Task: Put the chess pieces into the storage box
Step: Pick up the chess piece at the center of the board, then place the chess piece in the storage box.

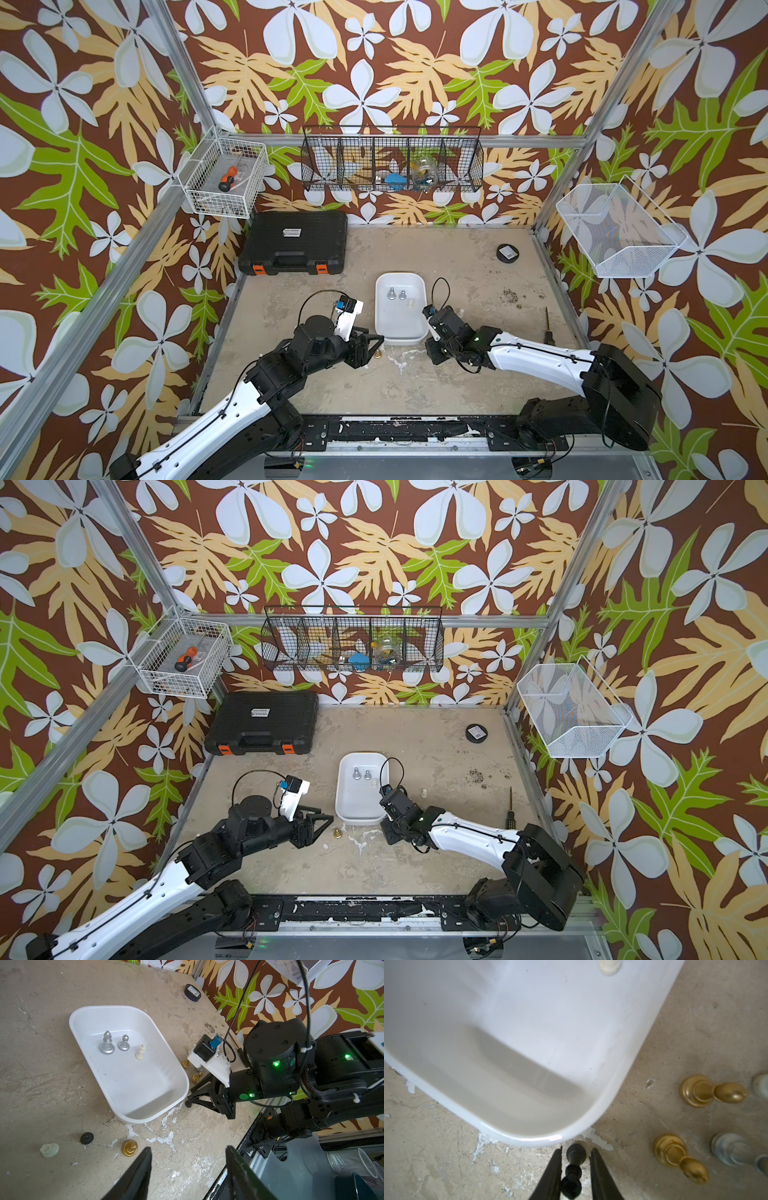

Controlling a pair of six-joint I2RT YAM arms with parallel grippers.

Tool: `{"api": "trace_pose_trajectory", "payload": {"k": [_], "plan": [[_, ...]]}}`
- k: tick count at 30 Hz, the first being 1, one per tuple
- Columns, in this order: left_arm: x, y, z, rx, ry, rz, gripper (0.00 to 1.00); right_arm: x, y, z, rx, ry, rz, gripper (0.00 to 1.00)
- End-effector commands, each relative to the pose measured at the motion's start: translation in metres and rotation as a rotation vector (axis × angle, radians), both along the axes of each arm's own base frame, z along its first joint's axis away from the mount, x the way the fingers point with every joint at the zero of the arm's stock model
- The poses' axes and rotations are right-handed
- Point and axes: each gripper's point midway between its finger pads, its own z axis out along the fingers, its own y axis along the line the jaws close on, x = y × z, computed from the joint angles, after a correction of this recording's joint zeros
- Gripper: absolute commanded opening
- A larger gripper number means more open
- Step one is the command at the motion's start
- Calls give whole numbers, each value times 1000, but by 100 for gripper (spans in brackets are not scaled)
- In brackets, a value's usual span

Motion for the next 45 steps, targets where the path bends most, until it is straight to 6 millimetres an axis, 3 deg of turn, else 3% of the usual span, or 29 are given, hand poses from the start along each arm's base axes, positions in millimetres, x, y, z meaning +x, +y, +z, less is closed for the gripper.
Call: {"api": "trace_pose_trajectory", "payload": {"k": [1, 8, 18, 24, 27, 30, 39, 45], "plan": [[1, -2, 5, -9, -22, -8, 59, 3, -1, -2, -13, -17, 0, 27], [1, -2, 5, -9, -23, -4, 59, 3, 1, -3, -8, -14, 7, 21], [4, 3, 7, -10, -40, 24, 59, -2, 1, 25, 24, -19, 18, 9], [4, 5, 11, -20, -54, 31, 59, -5, 11, 66, 91, -29, 58, 7], [4, 6, 12, -21, -63, 35, 59, 5, 23, 97, 148, -78, 67, 7], [4, 5, 12, -22, -65, 29, 59, 25, 38, 112, 150, -120, 70, 7], [5, 8, 13, -23, -72, 43, 59, 97, 88, 91, 17, -119, 97, 7], [4, 8, 15, -27, -75, 41, 59, 131, 94, 53, -147, -109, 68, 8]]}}
